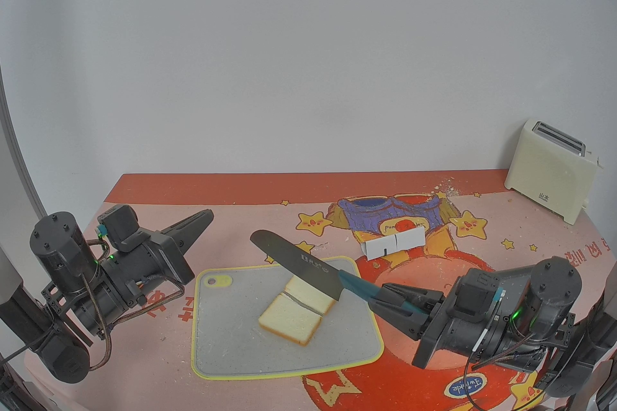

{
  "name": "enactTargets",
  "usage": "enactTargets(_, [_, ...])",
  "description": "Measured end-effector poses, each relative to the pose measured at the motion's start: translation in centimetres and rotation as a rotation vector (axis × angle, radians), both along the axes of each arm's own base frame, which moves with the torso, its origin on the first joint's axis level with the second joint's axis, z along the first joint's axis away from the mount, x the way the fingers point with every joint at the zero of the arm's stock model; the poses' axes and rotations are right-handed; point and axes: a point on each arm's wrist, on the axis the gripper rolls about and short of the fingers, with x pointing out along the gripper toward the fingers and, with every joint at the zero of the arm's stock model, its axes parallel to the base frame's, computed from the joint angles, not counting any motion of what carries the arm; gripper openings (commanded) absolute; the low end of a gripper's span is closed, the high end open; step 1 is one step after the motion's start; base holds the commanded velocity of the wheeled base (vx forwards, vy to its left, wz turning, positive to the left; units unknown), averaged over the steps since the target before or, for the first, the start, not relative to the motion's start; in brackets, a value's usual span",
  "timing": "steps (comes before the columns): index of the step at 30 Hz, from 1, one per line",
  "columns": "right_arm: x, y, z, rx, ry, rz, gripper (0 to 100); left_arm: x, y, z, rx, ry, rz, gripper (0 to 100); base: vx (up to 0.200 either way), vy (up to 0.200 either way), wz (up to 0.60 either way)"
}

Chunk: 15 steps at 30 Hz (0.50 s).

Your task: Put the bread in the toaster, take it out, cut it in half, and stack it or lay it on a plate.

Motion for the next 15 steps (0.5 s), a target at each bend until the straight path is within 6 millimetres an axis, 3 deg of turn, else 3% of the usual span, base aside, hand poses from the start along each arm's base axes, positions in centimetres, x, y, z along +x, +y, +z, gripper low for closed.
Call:
enactTargets(8, [0.0,-0.4,0.2,-0.004,-0.012,-0.082,0,0.0,0.1,-0.2,0.061,-0.028,0.004,0,0.000,0.000,0.00])
enactTargets(15, [0.8,-1.9,0.6,-0.003,-0.031,-0.200,0,-0.5,1.1,-0.9,0.152,-0.038,0.035,0,0.000,0.000,0.00])
